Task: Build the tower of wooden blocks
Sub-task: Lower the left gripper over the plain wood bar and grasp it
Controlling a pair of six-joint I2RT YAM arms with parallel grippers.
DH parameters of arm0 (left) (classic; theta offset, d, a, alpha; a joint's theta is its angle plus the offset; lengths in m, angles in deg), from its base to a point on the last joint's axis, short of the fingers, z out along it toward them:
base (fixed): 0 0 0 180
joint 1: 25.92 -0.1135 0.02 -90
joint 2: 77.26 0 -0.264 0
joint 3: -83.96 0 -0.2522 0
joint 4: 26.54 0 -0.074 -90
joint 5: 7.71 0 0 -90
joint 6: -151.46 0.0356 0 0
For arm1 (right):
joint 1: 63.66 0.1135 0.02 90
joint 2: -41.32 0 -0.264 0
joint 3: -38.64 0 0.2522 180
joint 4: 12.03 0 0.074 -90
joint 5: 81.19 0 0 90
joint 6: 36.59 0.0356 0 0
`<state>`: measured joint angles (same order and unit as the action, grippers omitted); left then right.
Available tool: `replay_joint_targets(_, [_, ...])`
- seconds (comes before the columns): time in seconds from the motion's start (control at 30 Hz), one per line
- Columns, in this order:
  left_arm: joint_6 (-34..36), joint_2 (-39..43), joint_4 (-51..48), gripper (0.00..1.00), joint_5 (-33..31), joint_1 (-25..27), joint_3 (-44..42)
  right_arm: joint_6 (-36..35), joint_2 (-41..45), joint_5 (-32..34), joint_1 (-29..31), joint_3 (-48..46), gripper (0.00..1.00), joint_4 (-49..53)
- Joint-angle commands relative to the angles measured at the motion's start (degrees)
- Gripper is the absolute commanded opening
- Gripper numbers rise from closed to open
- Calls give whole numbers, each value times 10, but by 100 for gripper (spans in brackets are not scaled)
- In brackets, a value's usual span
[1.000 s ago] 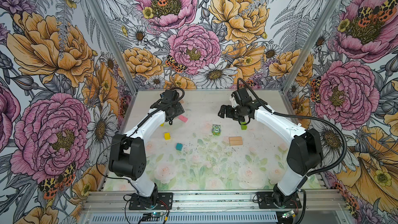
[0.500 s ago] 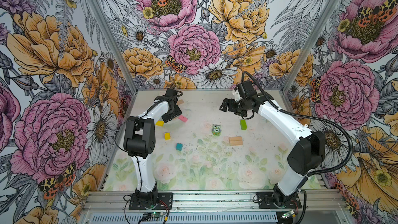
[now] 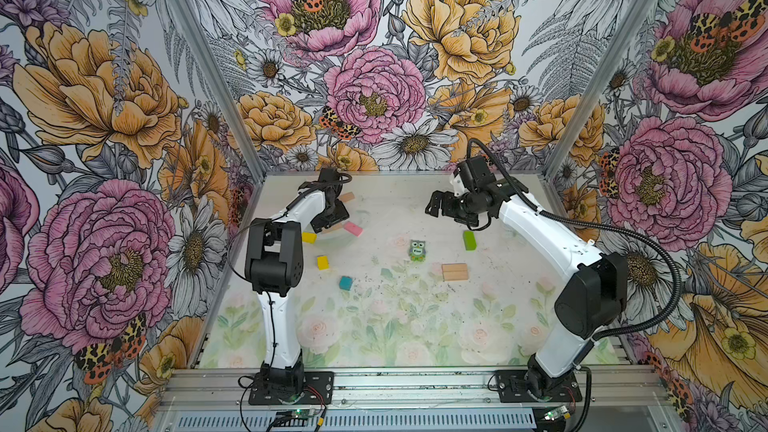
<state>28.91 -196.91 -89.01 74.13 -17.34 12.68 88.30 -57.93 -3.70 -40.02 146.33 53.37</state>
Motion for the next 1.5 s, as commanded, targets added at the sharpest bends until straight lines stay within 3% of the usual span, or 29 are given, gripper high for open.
replay_joint_targets(0.0, [33, -12, -11, 77, -23, -4, 21, -1, 18, 18, -3, -8, 100, 0])
replay_joint_targets(0.43, [69, -44, -16, 82, -3, -14, 45, 5, 9, 25, -3, -5, 100, 0])
replay_joint_targets(1.47, [77, -78, -15, 83, 18, -15, 57, 8, -8, 20, -11, 1, 100, 1])
